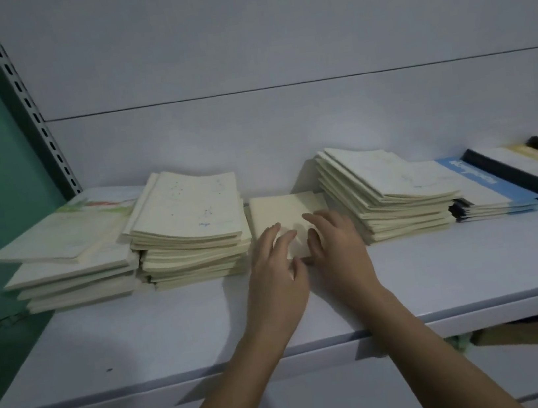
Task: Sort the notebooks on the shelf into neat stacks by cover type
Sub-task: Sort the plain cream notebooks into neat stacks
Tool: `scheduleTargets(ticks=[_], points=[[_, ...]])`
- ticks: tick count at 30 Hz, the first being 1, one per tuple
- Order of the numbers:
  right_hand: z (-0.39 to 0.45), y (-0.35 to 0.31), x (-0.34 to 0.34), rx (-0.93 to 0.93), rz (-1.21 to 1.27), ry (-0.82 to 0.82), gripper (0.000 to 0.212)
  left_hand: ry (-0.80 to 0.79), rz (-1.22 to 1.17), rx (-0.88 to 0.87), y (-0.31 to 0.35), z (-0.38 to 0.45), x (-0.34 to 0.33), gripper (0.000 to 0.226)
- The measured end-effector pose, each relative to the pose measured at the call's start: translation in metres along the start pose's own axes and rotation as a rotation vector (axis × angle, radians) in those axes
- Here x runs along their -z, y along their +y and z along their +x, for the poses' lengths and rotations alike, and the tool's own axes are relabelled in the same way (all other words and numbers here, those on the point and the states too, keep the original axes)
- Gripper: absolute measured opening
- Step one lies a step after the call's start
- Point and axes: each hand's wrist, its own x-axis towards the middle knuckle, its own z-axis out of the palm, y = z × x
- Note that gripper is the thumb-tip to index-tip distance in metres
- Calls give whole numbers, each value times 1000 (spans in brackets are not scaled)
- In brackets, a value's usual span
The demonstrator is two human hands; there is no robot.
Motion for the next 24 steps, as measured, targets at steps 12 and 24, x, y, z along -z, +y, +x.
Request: scheduleTargets(ticks=[12,24], points=[[49,-110,21,200,166,-235,43,271,163,156,-22,43,165,29],[58,-146,-29,361,-262,-555,71,79,-61,495,-47,51,209,31]])
